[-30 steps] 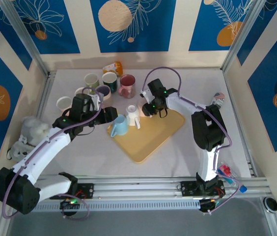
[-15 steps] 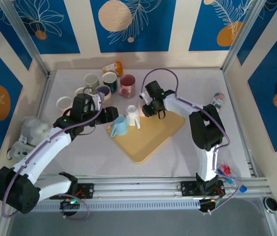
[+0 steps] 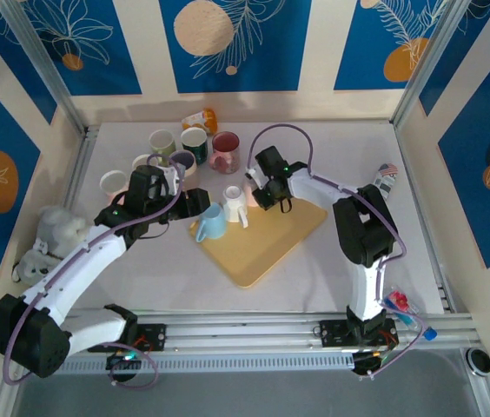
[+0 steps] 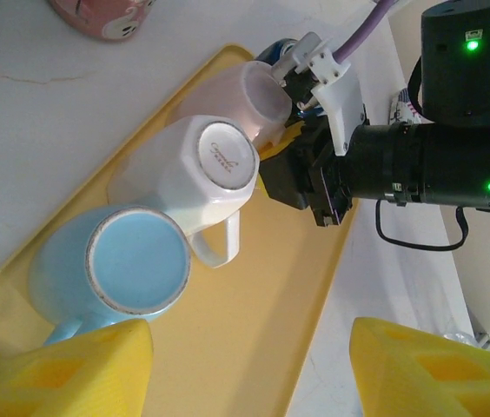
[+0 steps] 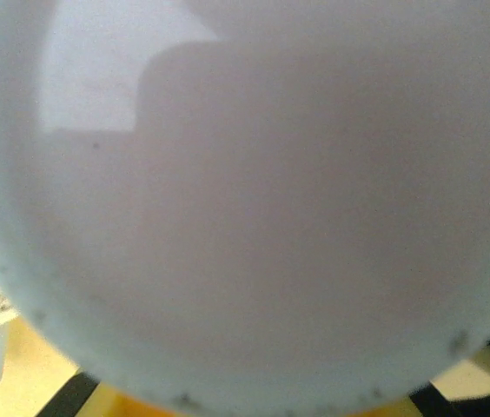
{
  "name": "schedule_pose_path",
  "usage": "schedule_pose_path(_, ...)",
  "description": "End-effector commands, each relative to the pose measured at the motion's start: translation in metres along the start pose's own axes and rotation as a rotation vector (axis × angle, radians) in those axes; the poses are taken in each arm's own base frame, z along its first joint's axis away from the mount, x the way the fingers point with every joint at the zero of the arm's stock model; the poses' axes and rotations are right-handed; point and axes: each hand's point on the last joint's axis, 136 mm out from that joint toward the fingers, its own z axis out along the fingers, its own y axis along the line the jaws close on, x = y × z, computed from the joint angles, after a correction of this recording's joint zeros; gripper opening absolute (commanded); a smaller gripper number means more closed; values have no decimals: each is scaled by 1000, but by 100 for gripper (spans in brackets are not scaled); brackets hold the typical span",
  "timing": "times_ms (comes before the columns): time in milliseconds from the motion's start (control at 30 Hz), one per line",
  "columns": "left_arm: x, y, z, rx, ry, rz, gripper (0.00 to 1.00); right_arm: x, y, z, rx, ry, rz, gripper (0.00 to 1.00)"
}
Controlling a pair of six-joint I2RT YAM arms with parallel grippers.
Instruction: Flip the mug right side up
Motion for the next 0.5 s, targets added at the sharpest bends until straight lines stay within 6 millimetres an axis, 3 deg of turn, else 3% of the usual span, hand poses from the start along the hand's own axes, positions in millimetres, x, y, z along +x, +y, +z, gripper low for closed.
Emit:
schedule_pose_path(0,-4,-15,-4,55,-25,1,62,-30,9,-46,-33,-149,16,0)
schedule_pose_path(267,-12,-30,-13,152,-104,2,63,-43,31,-117,-109,-300,62,0)
schedule_pose_path(467,-16,-53,-27,274,-135,-3,64,-54,57,-189,-223,-460,82,0)
